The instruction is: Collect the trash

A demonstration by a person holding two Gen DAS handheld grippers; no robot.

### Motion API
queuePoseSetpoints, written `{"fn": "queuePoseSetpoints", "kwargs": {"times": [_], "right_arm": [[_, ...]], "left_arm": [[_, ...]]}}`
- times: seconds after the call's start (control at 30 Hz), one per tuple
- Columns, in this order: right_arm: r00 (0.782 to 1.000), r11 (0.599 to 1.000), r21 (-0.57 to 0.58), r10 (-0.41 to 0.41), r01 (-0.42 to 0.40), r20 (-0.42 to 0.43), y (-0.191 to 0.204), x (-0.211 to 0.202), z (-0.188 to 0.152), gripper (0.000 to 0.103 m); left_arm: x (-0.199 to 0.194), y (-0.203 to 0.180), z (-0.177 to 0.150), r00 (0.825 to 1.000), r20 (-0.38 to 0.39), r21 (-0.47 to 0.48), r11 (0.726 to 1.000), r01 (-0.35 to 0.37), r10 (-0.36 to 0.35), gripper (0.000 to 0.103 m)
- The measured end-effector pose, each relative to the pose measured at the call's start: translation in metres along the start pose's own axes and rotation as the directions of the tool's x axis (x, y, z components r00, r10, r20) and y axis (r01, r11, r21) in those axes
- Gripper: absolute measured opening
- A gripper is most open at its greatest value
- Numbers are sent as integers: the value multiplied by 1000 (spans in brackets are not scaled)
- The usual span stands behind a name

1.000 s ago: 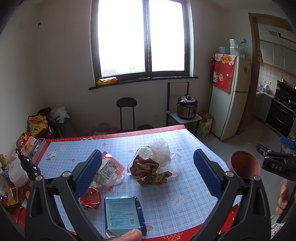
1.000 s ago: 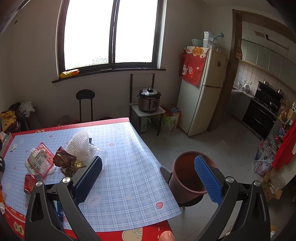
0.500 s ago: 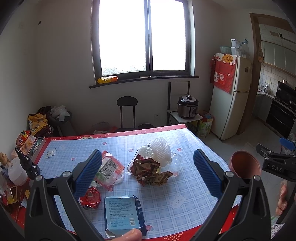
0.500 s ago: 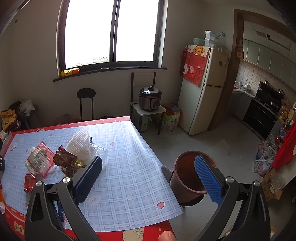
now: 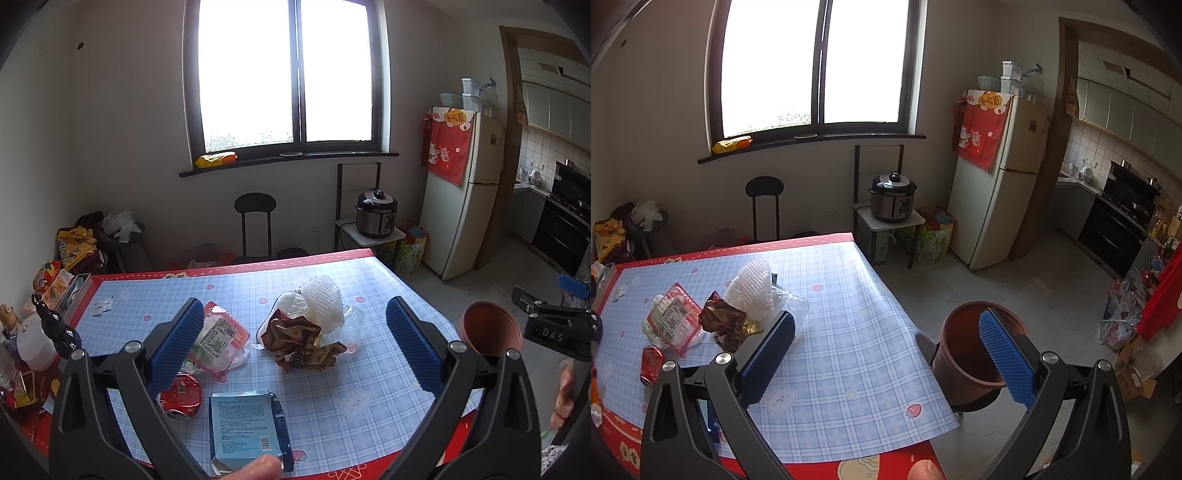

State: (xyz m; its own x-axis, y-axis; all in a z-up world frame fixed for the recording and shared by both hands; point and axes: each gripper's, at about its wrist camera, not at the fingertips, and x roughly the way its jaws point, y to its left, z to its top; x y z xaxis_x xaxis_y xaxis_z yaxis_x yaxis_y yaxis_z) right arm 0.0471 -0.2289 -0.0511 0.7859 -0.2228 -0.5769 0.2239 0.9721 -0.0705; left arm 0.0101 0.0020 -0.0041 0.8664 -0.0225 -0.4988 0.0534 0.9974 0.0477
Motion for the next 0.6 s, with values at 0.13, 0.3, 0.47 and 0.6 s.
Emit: {"fn": "queuePoseSetpoints", "kwargs": {"times": [0.13,0.3,0.47,0.6], "right_arm": [[1000,1000,2,3,-3,-4,0,2,0,98],[1000,1000,3,8,-8,-2,0,4,0,98],[1000,1000,8,11,-11,0,0,4,0,98],[1000,1000,7,11,-11,-1,0,5,0,98]], "left_arm": [[1,0,0,1000,-9,-6,1000,4,-4,97],[1,0,1,1000,-3,-3,1000,-3,3,97],[1,-2,1,1000,2,0,1000,-3,3,97],[1,-1,0,1000,-1,-6,1000,5,-5,97]]}}
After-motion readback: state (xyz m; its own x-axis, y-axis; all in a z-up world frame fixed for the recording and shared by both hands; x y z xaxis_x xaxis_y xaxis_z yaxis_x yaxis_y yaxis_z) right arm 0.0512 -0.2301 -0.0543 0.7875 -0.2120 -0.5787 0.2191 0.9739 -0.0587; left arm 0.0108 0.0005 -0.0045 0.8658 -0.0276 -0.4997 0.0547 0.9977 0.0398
